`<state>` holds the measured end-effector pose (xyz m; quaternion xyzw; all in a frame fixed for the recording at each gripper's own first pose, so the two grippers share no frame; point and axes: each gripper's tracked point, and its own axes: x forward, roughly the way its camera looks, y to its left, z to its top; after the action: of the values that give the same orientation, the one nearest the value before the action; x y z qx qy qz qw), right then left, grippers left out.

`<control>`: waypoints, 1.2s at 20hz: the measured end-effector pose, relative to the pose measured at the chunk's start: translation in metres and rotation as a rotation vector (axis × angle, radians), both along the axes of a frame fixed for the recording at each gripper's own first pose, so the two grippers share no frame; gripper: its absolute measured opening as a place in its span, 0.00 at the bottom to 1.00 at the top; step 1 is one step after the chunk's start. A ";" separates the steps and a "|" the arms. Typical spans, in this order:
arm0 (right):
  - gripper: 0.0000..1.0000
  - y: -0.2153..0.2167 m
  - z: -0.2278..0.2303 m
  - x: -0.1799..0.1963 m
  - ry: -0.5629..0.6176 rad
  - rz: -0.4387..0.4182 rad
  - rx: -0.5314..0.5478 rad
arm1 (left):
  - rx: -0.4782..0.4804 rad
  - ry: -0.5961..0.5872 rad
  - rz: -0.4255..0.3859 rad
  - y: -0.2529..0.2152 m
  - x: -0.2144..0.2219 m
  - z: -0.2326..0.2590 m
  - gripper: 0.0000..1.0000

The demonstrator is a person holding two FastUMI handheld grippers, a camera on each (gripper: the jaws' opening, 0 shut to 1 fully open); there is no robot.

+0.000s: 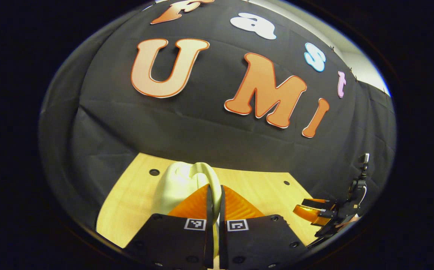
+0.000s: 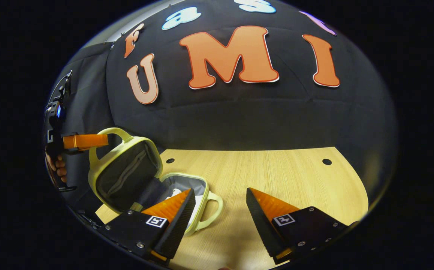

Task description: First open the suitcase, pack the skin care products into it, and then close the suitcase.

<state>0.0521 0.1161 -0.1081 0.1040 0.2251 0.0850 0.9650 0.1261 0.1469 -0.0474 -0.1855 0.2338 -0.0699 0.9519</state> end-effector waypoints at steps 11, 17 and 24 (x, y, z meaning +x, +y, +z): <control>0.89 -0.045 -0.023 -0.012 0.041 -0.016 0.032 | -0.168 0.087 -0.180 -0.139 0.004 -0.062 0.06; 0.89 -0.073 -0.030 -0.015 0.042 -0.027 0.032 | -0.124 0.185 -0.252 -0.181 -0.003 -0.108 0.06; 0.89 -0.090 -0.032 -0.018 0.031 -0.014 0.021 | 0.035 0.282 -0.293 -0.217 -0.008 -0.173 0.06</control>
<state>0.0337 0.0256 -0.1399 0.1168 0.2383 0.0787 0.9609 0.1176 -0.0699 -0.2202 -0.1409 0.3903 -0.1770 0.8925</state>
